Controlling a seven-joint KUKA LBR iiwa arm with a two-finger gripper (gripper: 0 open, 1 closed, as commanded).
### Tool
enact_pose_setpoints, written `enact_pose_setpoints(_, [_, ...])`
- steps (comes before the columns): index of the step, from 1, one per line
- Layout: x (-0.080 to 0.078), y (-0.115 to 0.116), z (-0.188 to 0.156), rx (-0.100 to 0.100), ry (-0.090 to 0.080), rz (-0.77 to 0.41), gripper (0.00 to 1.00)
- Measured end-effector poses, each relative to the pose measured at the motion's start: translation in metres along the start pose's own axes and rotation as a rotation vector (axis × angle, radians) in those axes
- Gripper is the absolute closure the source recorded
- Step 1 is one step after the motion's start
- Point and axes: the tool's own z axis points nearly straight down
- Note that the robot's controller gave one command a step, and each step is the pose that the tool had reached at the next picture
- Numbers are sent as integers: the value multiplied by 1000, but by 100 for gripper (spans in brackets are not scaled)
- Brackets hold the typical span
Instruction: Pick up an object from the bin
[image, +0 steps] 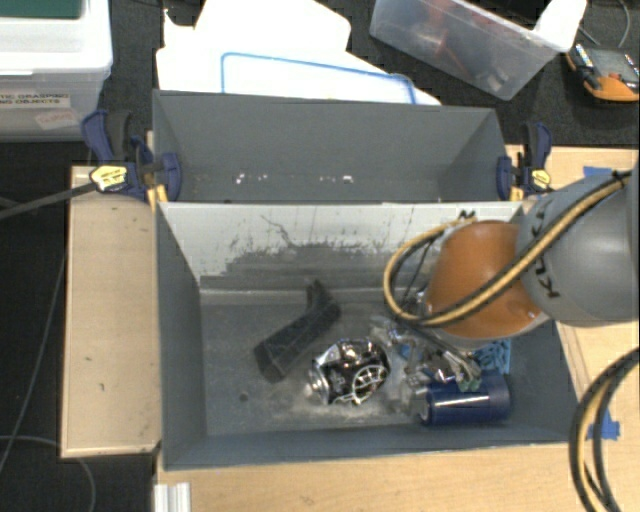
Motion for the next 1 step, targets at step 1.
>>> enact_pose_setpoints(1, [-24,27,-113,-4,7,113,0])
